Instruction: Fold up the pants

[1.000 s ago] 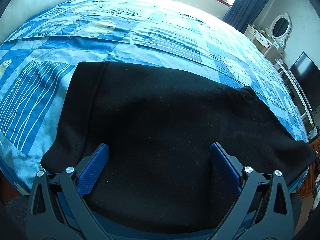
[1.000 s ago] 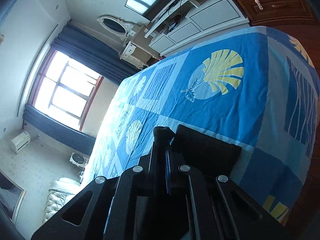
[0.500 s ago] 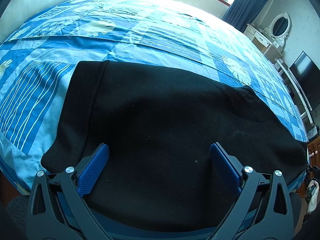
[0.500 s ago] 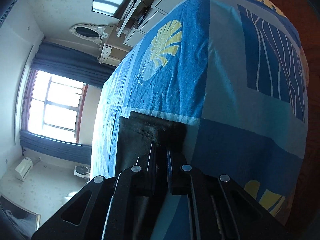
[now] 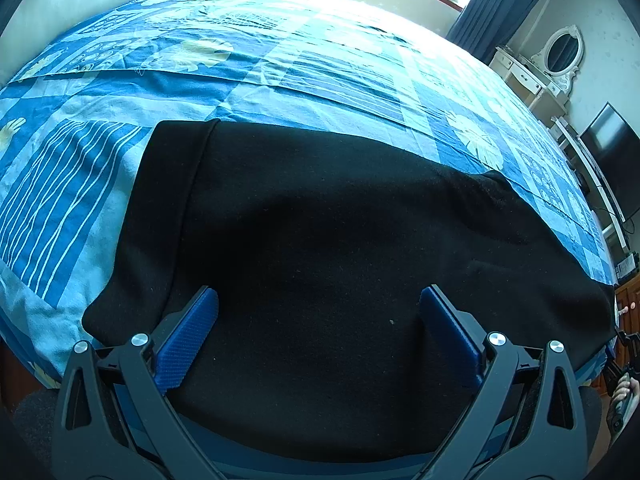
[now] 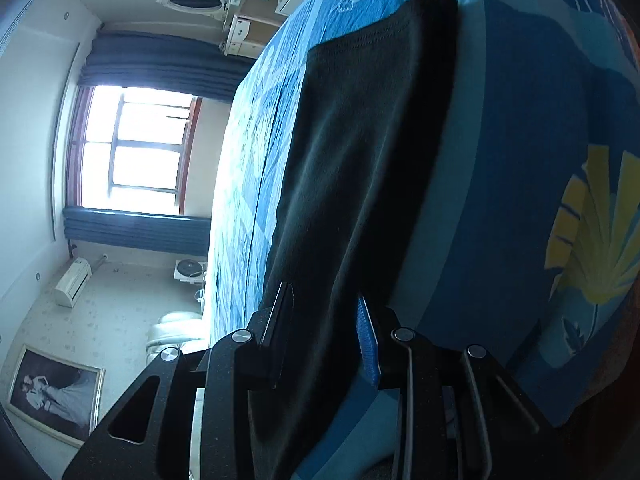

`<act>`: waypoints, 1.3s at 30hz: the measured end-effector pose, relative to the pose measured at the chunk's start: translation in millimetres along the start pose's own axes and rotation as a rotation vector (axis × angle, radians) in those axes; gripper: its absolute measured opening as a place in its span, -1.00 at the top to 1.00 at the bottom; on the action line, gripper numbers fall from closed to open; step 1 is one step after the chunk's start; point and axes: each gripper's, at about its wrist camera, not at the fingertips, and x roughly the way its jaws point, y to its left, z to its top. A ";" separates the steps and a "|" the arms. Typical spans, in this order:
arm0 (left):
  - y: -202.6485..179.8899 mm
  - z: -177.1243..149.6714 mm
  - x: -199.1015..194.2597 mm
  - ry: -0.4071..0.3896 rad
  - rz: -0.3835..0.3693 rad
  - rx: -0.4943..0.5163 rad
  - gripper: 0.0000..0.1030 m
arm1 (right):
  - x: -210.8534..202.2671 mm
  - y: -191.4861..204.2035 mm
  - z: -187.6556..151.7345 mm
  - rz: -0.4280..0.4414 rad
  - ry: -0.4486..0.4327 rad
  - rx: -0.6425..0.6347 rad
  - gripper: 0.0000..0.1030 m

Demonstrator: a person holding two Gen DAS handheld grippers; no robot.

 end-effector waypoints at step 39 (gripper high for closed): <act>-2.1 -2.5 0.3 -0.007 0.029 0.025 -0.95 | 150.2 175.7 -28.7 -0.359 0.533 -1.275 0.33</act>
